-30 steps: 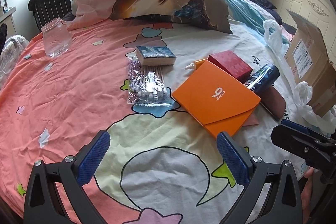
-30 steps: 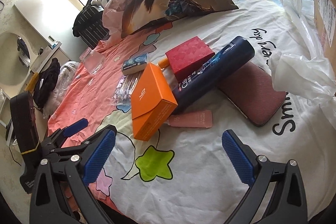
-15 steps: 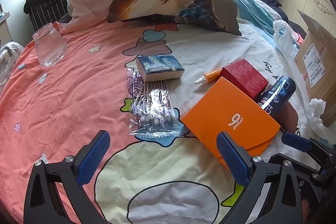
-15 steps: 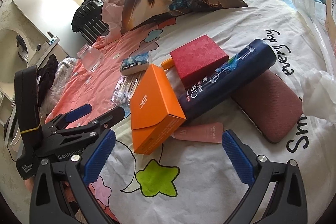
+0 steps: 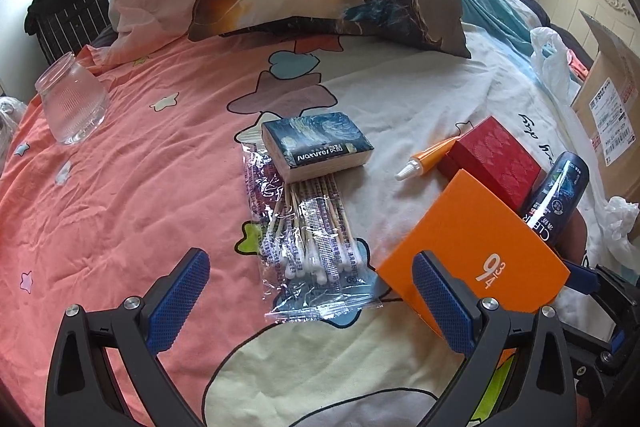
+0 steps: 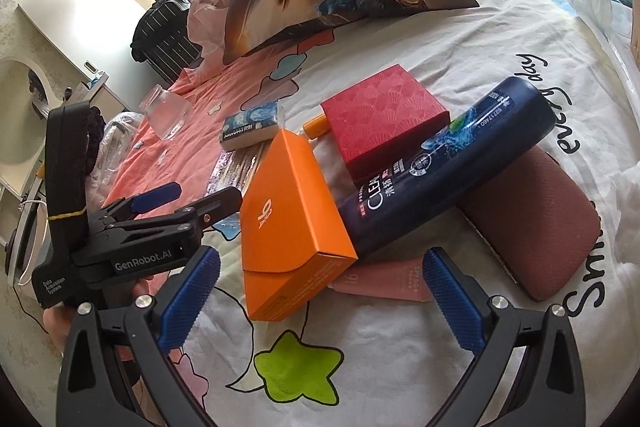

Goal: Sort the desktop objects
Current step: 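Grasp the cotton swab bag with the left gripper while the right gripper approaches the orange box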

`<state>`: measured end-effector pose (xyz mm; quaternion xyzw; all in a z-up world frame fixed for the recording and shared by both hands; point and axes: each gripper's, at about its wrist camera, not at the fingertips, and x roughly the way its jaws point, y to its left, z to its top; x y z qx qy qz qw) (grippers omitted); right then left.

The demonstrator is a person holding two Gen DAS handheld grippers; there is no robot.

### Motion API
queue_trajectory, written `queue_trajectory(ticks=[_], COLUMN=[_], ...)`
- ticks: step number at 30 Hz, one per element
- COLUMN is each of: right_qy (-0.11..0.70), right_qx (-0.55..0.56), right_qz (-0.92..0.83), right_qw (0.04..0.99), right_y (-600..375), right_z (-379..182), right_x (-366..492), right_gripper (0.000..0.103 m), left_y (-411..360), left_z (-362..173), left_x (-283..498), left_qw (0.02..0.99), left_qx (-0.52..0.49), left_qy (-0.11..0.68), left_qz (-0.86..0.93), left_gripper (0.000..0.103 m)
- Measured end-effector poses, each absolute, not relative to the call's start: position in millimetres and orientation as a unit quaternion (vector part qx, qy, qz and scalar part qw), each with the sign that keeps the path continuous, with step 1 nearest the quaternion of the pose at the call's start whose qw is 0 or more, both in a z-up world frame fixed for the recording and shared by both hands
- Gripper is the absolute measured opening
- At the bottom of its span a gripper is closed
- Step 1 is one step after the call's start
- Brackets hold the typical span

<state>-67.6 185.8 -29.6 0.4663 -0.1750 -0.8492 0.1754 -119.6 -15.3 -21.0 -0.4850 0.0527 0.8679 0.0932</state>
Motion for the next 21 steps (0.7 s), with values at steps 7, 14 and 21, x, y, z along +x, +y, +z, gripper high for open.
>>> queue_trajectory(ticks=[7,14,21], right_qy=[-0.174,-0.175,-0.175], right_qx=[0.473,0.474,0.472], right_qz=[-0.845,-0.845,-0.847], right_qw=[0.178,0.178,0.172], right_y=[182,183,181], right_z=[-34,-36,-36], right_x=[-77,-81,-82], right_gripper=[0.102,0.102,0.102], left_y=[-24,-21,-13], left_z=[-30,-37,-44], left_x=[-138,-152,-158], left_qw=[0.094,0.093,0.081], left_qx=[-0.508,-0.518,-0.526], left_qy=[0.041,0.025,0.042], left_qz=[0.855,0.850,0.846], left_gripper=[0.103,0.103,0.103])
